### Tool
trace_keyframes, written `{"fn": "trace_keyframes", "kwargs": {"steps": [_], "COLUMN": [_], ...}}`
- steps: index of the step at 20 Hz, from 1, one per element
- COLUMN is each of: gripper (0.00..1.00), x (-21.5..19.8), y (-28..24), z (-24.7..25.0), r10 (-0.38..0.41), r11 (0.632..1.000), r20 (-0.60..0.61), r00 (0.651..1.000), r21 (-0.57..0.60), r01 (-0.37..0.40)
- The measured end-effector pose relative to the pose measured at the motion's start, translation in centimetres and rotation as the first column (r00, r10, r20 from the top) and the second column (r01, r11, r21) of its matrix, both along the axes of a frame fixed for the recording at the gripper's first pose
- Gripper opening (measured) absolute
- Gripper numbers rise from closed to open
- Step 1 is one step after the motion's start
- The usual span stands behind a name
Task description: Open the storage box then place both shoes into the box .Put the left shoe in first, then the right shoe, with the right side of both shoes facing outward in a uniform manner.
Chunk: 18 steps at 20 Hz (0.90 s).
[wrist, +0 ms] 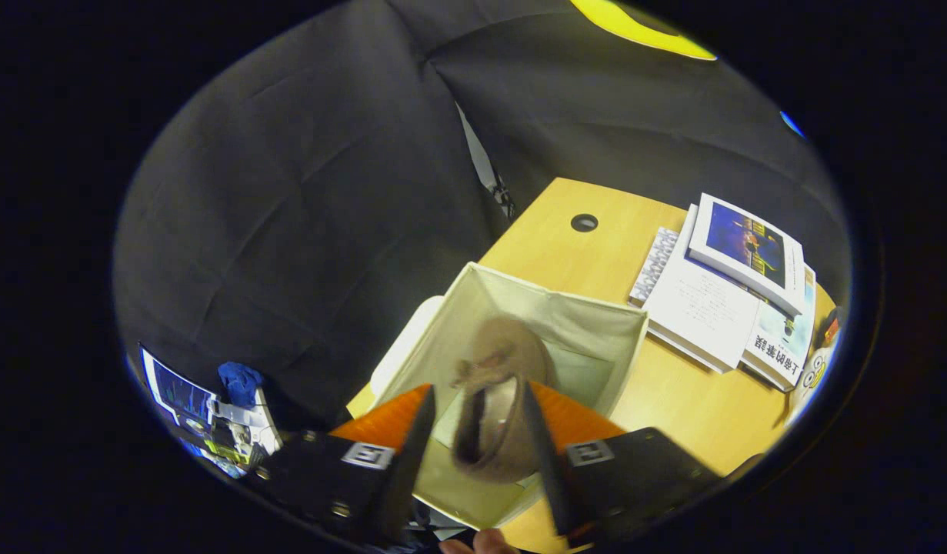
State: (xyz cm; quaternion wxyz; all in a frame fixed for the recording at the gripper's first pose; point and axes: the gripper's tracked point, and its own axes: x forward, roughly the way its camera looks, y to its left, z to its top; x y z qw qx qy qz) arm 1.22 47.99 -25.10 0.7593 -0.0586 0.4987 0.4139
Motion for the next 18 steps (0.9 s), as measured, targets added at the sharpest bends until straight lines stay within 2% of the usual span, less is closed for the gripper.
{"fn": "trace_keyframes", "kwargs": {"steps": [1,2,6,9,13,16,18], "gripper": [0.81,0.99,0.98,0.98,0.98,0.98,0.98], "x": [0.9,0.7,2.5,4.2,4.7,5.8,6.0], "y": [-0.6,-0.1,-3.3,-7.4,-14.0,-19.7,-23.3], "z": [1.4,-0.7,4.6,8.3,13.7,17.4,20.2], "r10": [-0.003,-0.006,-0.04,-0.119,-0.276,-0.392,-0.469], "r11": [1.0,1.0,0.992,0.981,0.948,0.915,0.882], "r20": [0.015,0.03,0.153,0.319,0.452,0.556,0.618], "r00": [1.0,1.0,0.987,0.94,0.848,0.732,0.631], "r21": [0.01,0.026,0.127,0.185,0.273,0.318,0.363], "r01": [0.003,0.005,0.02,0.061,0.163,0.248,0.3]}}
